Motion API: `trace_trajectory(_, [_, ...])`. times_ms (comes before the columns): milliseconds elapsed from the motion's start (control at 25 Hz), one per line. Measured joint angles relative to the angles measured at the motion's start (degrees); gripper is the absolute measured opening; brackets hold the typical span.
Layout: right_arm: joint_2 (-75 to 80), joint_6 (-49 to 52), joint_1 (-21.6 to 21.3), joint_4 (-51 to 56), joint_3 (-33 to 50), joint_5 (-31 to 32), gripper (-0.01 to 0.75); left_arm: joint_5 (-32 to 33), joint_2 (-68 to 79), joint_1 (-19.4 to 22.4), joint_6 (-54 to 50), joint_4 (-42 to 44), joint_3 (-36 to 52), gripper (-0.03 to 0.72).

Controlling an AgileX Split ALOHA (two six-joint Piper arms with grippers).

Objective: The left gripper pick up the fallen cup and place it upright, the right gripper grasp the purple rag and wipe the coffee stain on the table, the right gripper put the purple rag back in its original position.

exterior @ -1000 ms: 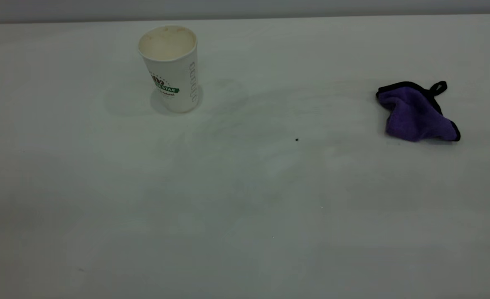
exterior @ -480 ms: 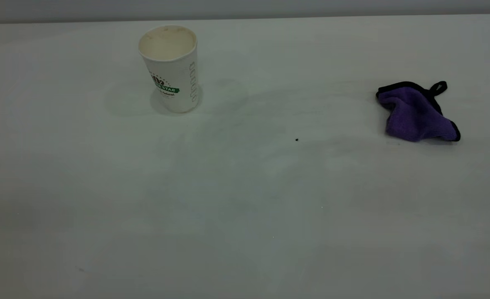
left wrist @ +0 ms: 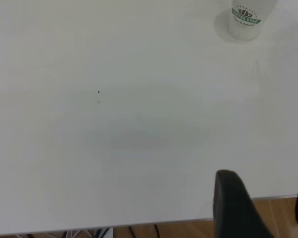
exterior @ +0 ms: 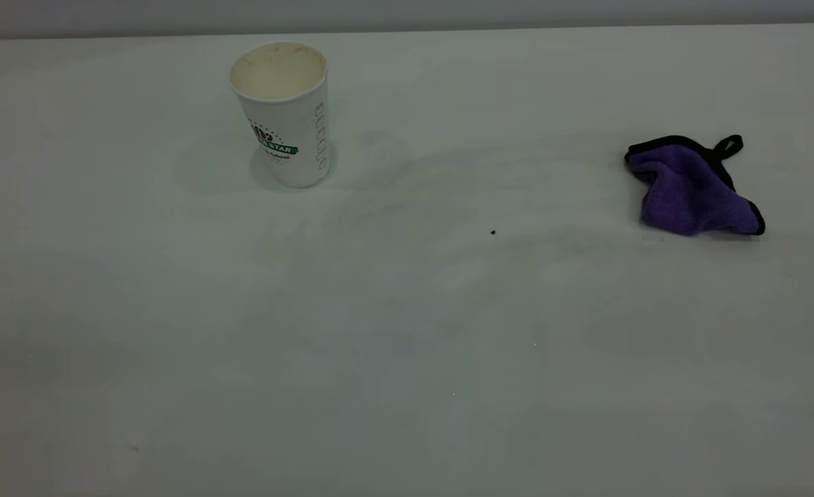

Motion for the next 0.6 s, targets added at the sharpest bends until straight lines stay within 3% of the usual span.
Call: trace_trajectory(600, [0.0,-0.1,0.0,0.1,0.0,0.0,0.438,0.0,0.0,0.0,0.0,0.0,0.0,0.372])
